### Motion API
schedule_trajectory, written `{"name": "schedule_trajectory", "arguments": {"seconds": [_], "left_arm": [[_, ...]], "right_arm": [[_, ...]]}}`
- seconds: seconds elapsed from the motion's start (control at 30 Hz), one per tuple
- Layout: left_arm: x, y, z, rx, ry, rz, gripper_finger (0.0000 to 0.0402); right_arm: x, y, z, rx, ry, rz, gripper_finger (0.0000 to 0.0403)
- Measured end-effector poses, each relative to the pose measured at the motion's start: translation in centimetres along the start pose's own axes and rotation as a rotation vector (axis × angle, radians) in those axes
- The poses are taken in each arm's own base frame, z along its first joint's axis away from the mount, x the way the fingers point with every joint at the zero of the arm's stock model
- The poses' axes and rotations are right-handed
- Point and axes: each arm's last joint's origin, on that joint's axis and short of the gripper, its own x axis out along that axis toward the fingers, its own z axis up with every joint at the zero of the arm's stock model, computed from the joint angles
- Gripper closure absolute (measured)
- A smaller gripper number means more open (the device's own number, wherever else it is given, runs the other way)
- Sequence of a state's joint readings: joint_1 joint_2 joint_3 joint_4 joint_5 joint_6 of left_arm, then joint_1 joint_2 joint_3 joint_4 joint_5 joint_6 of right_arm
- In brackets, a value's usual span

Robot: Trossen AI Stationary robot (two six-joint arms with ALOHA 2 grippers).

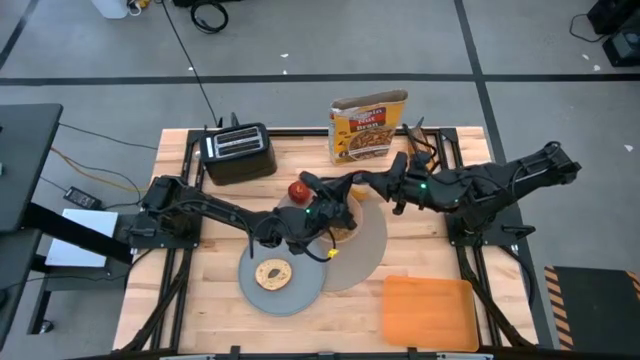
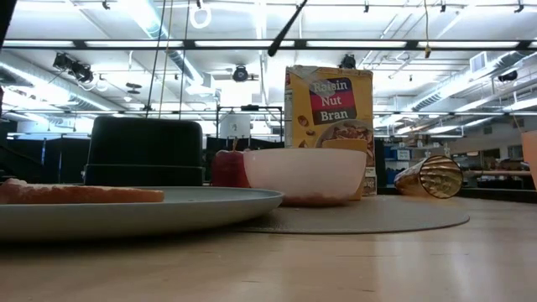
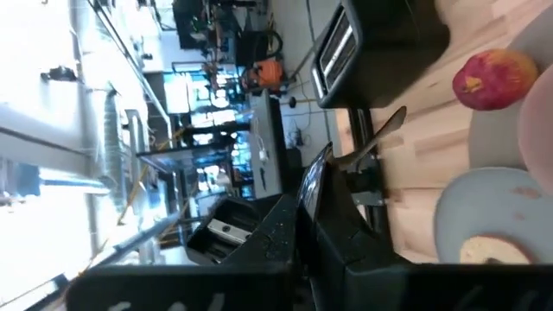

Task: Arrange a breakfast setting
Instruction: Put the black spoon on the gray placemat to the right of the orange bowl

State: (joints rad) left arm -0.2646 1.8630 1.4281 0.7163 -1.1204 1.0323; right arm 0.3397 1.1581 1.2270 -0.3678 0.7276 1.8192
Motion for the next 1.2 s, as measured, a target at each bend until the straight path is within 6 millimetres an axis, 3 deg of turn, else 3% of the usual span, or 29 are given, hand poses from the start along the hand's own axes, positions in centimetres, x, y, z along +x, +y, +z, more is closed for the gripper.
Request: {"name": "schedule_trajectory", "arguments": {"seconds": [0.27,0.4,0.53,0.7,0.87,1.0,1.2], "left_arm": [[-0.6,0.6,0.5,-0.03,0.009,0.023,0.0394],[-1.0,1.8,0.9,-0.057,0.005,0.03,0.0394],[-1.4,3.5,1.3,-0.117,0.023,0.03,0.0394],[-1.5,8.1,1.5,-0.451,-0.018,-0.039,0.0394],[-0.1,11.0,0.6,-0.892,-0.089,-0.313,0.0394],[1.3,11.2,0.1,-1.11,-0.085,-0.337,0.0394],[3.2,8.5,-0.6,-1.334,-0.057,-0.457,0.0392]], "right_arm": [[0.9,-0.2,-0.7,-0.147,-0.004,0.008,0.033],[0.4,0.6,0.4,-0.262,-0.042,0.043,0.0291],[-1.7,2.3,2.7,-0.498,-0.174,0.097,0.0263],[-5.1,3.8,5.1,-0.985,-0.212,0.141,0.0254],[-6.5,3.1,5.7,-1.197,-0.063,0.153,0.0256],[-5.6,1.2,5.0,-1.263,0.0,0.021,0.0256],[-2.9,-2.1,2.0,-1.385,0.19,-0.028,0.0256]]}}
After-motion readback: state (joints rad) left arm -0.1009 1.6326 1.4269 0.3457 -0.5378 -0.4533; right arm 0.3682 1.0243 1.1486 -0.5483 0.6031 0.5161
